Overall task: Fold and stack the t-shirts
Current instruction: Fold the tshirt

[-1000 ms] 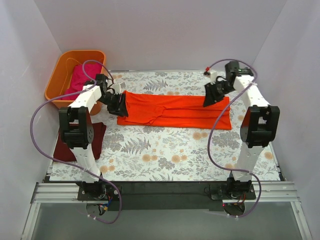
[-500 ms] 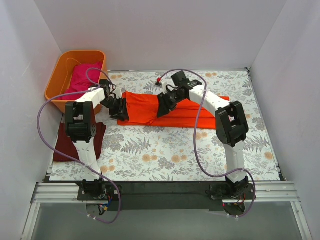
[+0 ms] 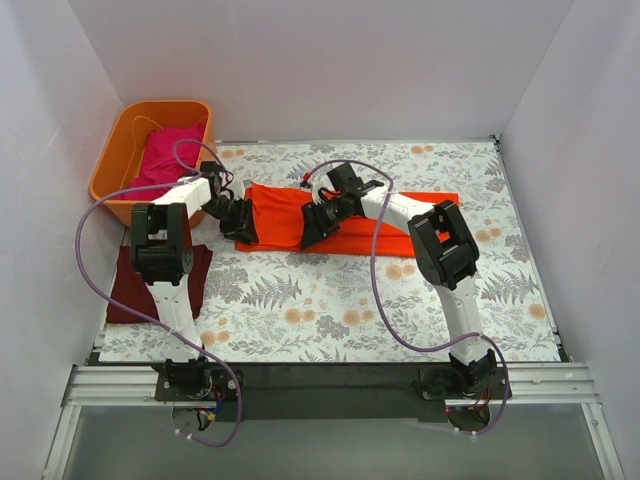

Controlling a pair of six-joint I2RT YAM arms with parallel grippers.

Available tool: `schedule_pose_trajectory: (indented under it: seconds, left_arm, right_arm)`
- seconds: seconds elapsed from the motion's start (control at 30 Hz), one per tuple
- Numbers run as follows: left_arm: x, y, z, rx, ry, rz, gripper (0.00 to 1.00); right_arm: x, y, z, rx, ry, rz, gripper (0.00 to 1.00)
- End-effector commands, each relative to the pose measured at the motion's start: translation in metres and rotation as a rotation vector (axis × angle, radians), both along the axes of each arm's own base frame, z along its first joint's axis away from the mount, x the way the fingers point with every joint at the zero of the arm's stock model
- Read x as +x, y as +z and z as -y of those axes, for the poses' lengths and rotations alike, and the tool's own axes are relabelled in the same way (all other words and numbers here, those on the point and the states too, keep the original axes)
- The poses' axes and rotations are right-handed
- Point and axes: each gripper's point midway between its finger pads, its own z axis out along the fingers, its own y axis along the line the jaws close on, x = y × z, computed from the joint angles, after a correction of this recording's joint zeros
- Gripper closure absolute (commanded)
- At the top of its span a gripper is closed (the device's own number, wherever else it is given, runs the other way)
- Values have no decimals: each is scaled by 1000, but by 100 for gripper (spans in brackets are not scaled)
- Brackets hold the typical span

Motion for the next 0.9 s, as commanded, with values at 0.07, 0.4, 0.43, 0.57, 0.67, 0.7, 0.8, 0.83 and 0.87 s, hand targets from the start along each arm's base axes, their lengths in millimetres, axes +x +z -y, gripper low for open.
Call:
schedule_pose_trajectory:
  seconds: [0.07, 0.4, 0.43, 0.57, 0.67, 0.7, 0.8, 0.83, 0.87]
  left_arm:
    - [3, 27, 9, -36, -11, 66, 69]
    - [-2, 35, 10, -39, -15, 67, 69]
    - [-3, 35, 10, -39, -16, 68, 69]
    - [-4, 37, 11, -41, -18, 70, 71]
    - [-4, 37, 11, -41, -18, 69, 75]
    - [-3, 38, 11, -43, -19, 72, 76]
    - [-4, 37, 11, -42, -20, 65, 82]
    - [-4, 38, 11, -44, -21, 66, 84]
    - [-4, 39, 12, -48, -23, 69, 86]
  right_arm:
    - [6, -6, -9, 27, -30, -14, 44]
    - [6, -18, -13, 28, -63, -69, 46]
    - [6, -18, -14, 32, -64, -71, 48]
    - [8, -19, -13, 27, -88, -81, 57]
    - [8, -22, -12, 14, -102, -82, 69]
    - [8, -23, -11, 12, -107, -87, 72]
    - [9, -20, -11, 11, -120, -88, 90]
    - [9, -16, -12, 15, -122, -84, 98]
    - [11, -13, -12, 18, -126, -78, 99]
